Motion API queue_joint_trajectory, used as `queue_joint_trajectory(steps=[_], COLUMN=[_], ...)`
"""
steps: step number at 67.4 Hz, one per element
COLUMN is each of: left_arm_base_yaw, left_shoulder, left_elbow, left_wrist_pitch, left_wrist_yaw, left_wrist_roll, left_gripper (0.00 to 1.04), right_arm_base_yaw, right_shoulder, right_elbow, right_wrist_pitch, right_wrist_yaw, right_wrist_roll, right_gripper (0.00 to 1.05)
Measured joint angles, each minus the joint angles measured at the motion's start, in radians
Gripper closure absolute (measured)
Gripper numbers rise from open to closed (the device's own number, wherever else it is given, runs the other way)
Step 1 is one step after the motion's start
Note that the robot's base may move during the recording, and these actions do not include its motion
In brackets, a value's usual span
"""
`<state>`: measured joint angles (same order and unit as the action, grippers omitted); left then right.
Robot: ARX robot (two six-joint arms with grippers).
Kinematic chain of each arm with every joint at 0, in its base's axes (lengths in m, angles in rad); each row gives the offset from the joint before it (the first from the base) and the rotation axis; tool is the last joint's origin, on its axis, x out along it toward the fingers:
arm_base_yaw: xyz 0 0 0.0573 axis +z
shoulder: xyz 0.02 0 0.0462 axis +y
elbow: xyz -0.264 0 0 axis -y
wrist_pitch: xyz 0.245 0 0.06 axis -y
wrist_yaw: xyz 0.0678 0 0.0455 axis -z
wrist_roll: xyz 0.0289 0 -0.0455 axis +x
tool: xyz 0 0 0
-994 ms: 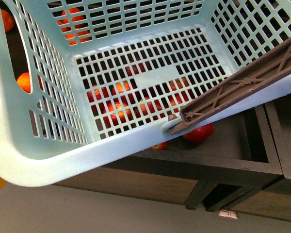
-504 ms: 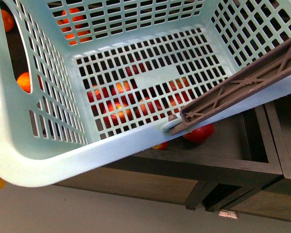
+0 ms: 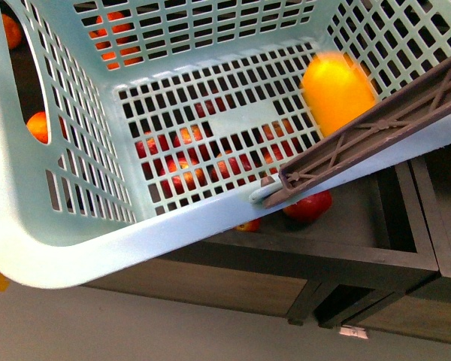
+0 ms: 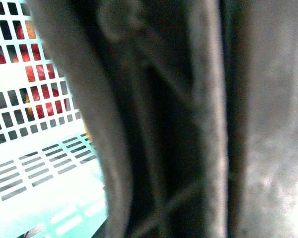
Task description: Pick mango and avocado into basket
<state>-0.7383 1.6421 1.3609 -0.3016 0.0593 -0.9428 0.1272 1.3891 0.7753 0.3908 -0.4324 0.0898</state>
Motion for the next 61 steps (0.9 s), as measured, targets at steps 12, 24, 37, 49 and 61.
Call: queue_joint_trajectory(steps=[12,24,37,49,61], left_arm_base_yaw=[0.000,0.002,0.000,0.001,0.001], left_shoulder=[0.010,0.010,0.010,0.010,0.010], left_elbow=[0.000,0.000,0.000,0.000,0.000], left_wrist_pitch=[-0.005,-0.005,-0.005,-0.005,-0.005], left_wrist_yaw=[-0.006,0.000,0.004,-0.005,-0.002], left_wrist_roll=[-0.003,-0.003,-0.002,0.001,0.000], left_gripper=[0.91,0.91,0.91,0.91,0.91], right_arm_base_yaw=[-0.120,-0.263,-0.233,-0.208,-0.145], right_shoulder=[-0.092,-0.230,-0.317,-0.403,-0.496], right_elbow=[-0.011,-0.090,-0.282,-0.415,-0.526], right_wrist_pitch=[-0.007,0.065,0.188,0.229,0.241], right_wrist_yaw=[0.074,0.253,0.333,0.352,0.424], right_wrist_roll=[0.048,0.029,-0.059,-0.077,-0.083], right_gripper=[0.09,0.18,0.48,0.75,1.02])
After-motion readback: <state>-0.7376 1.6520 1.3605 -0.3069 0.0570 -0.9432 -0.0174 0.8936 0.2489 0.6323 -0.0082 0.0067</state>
